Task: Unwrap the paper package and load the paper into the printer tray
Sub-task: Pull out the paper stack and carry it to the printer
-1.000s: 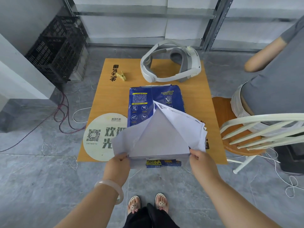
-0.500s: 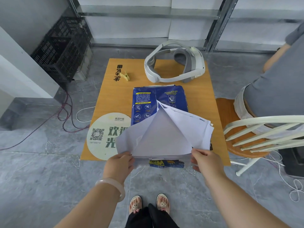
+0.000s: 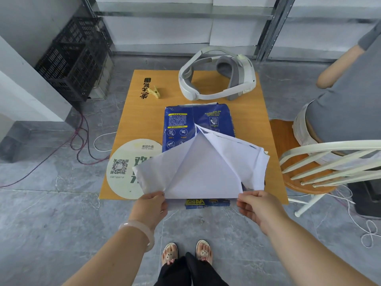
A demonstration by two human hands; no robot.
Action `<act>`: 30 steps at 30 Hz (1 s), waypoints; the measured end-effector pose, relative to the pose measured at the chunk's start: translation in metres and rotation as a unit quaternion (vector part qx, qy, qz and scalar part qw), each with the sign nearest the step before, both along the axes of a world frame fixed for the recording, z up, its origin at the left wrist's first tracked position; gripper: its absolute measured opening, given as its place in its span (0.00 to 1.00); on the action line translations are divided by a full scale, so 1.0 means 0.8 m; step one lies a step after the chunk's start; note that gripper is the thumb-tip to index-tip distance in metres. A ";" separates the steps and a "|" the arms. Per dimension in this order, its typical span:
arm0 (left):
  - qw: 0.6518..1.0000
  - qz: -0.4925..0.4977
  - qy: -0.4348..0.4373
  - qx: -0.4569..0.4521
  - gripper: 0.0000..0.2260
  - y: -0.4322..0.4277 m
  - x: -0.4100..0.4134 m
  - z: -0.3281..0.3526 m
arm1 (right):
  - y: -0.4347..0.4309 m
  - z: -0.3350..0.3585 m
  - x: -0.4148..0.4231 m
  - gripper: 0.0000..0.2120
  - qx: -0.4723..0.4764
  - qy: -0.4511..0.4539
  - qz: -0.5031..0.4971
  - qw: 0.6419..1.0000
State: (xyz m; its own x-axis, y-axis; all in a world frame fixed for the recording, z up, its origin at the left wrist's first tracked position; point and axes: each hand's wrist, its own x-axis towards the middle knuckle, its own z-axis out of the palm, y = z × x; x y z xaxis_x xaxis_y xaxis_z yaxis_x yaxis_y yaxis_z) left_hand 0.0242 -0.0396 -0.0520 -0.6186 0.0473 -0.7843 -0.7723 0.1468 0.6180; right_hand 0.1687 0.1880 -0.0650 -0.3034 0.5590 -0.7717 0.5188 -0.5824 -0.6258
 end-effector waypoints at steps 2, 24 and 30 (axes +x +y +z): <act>1.000 -0.014 -0.015 0.007 0.06 0.001 0.002 0.000 | 0.000 0.001 0.010 0.06 -0.021 0.003 0.003 1.000; 0.996 -0.074 -0.050 0.005 0.03 0.003 0.002 -0.010 | 0.014 0.000 0.005 0.09 -0.040 -0.004 0.082 0.996; 0.996 -0.063 -0.061 0.000 0.05 0.011 -0.007 -0.010 | 0.018 -0.001 -0.008 0.10 -0.034 0.002 0.087 0.996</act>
